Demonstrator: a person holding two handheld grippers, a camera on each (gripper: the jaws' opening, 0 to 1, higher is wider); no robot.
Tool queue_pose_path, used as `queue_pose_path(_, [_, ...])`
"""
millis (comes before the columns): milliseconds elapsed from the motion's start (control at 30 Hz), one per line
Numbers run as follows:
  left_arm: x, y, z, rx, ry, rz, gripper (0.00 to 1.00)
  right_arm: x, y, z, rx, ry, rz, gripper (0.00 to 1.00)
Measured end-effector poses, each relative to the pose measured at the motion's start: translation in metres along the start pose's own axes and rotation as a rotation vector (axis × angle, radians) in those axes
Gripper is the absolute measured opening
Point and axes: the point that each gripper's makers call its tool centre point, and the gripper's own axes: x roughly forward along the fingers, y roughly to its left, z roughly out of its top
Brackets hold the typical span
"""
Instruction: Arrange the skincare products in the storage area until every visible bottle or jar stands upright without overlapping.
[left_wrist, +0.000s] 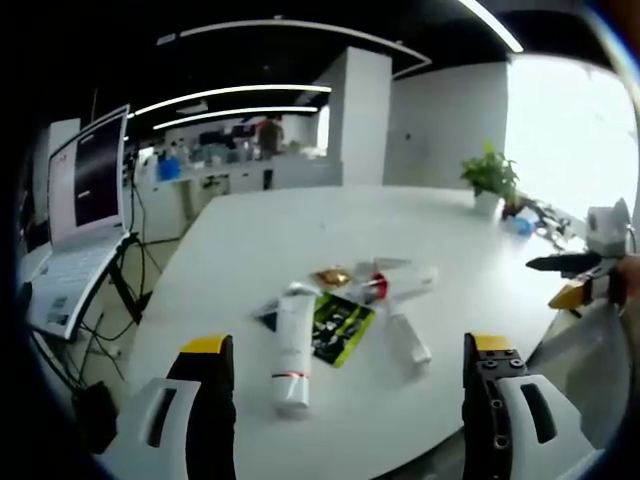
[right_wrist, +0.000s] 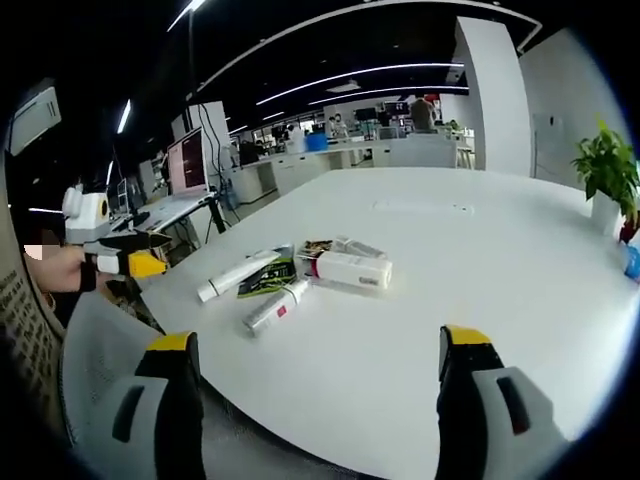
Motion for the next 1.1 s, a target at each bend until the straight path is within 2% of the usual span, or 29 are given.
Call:
queue_pose_path(367, [0.0, 0.002, 0.001, -0.013, -0.005, 0.002, 0.92, 0.006, 0.008, -0.003, -0.015, 0.044, 0.052, 0.98])
queue_pose_path(567, [0.0, 0.002, 0.0, -0.013, -0.001, -0.001, 0.92, 0.016, 0.007, 0.008, -0.06, 0.049, 0.09, 0.97])
queue_pose_path(800, [0.001, 0.003, -0.001, -0.023, -0.001, -0.001, 0.92, 0.042, -0.002, 0.005, -0.199, 0.119, 0.154, 0.93])
queue_pose_path(1100, [0.002, 0.003, -0.003, -0.022, 0.011, -0.004, 0.93, 0.069, -0.016, 0.021, -0.294, 0.145, 0.201, 0.86])
